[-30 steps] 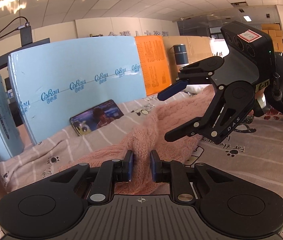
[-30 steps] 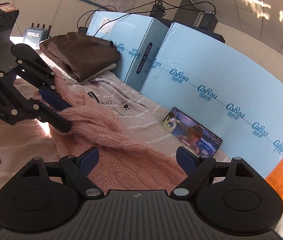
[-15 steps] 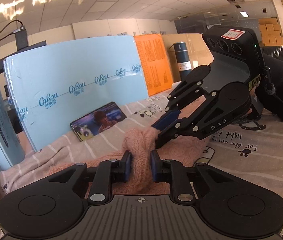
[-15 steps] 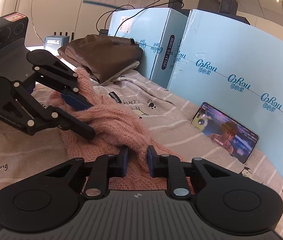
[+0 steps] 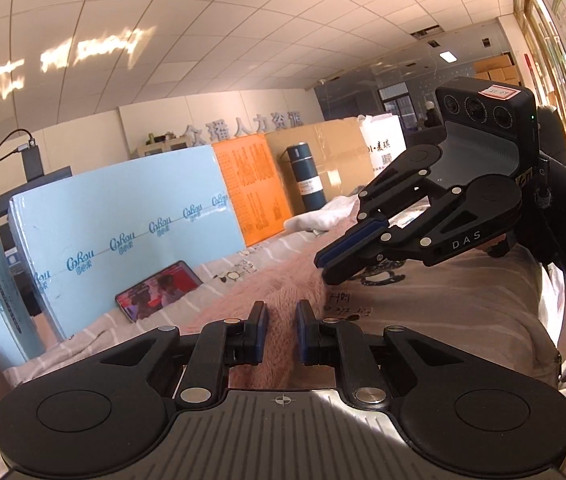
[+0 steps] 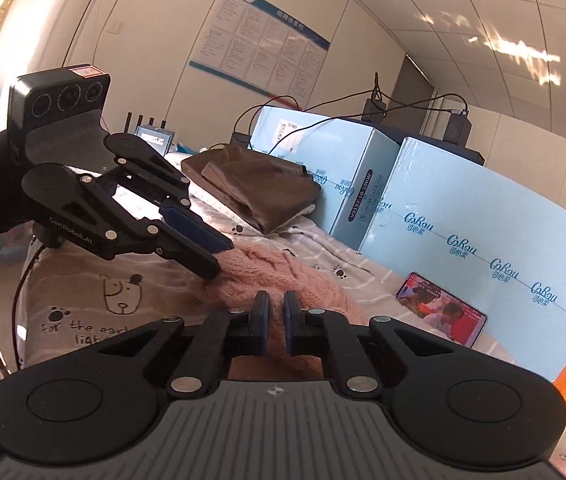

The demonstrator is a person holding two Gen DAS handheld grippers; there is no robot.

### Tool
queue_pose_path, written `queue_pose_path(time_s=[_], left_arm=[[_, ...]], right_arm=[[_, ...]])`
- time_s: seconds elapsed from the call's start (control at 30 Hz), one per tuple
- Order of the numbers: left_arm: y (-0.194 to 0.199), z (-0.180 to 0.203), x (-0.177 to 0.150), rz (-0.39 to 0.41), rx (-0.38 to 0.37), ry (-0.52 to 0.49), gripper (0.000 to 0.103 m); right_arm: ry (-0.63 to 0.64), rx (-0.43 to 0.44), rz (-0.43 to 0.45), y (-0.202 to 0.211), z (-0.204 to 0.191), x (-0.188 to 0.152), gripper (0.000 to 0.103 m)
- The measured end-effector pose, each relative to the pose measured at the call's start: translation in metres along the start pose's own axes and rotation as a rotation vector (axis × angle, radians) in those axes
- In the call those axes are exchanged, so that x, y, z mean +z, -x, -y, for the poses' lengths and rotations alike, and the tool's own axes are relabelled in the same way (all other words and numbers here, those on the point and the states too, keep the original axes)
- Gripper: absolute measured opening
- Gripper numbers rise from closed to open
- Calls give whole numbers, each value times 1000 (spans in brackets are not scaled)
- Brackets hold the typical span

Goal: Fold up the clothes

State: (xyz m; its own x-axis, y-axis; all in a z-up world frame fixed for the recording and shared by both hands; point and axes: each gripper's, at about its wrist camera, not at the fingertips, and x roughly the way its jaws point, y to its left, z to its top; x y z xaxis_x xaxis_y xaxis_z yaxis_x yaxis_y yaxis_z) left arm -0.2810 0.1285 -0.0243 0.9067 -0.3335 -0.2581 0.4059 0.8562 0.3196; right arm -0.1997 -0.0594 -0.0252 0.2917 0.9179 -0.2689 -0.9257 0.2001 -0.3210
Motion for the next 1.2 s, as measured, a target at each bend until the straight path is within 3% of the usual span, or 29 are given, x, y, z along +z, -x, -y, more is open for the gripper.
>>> queue_pose_path(time_s=[0.17, 0.23, 0.3, 0.33, 0.37, 0.4, 0.43, 0.63, 0.73, 0.8, 0.93, 1.0, 1.03, 1.07, 1.13, 1.2], left_arm=[[2, 13, -13, -117, 7, -13, 20], [8, 14, -15, -118, 22, 17, 21], [16, 7, -17, -87, 48, 95, 42], [21, 2, -18, -66, 68, 150, 51], [25, -3, -20, -40, 103, 203, 73], [28, -9, -21, -18, 151, 257, 90], [30, -16, -23, -8, 193, 311, 93], [25, -49, -35, -23, 370, 578, 97], [21, -49, -40, -54, 365, 595, 97], [19, -48, -39, -68, 356, 580, 97], [21, -45, -42, -75, 368, 591, 97], [23, -44, -42, -68, 376, 592, 97], [24, -42, -41, -60, 374, 578, 97], [25, -38, -37, -54, 359, 543, 97], [24, -27, -29, -50, 301, 447, 98], [17, -10, -18, -72, 197, 302, 100]], right_arm=[[-63, 30, -41, 17, -21, -13, 7], [-103, 7, -56, 23, -20, -19, 9], [-199, -73, -42, 36, -9, -26, 16], [-252, -119, -28, 45, -2, -30, 32], [-305, -165, -14, 53, 5, -33, 49], [-373, -218, 8, 62, 15, -38, 55], [-441, -271, 29, 71, 26, -43, 65], [-841, -575, 16, 98, 89, -80, 71], [-1031, -721, -2, 108, 119, -99, 71], [-1150, -766, 1, 111, 138, -110, 71], [-1306, -779, 28, 108, 166, -122, 71], [-1308, -783, -2, 101, 170, -124, 67], [-1308, -784, -18, 98, 172, -124, 60], [-1285, -778, -37, 93, 171, -123, 44], [-1244, -773, -60, 90, 167, -121, 23], [-1208, -793, -57, 91, 163, -117, 14]])
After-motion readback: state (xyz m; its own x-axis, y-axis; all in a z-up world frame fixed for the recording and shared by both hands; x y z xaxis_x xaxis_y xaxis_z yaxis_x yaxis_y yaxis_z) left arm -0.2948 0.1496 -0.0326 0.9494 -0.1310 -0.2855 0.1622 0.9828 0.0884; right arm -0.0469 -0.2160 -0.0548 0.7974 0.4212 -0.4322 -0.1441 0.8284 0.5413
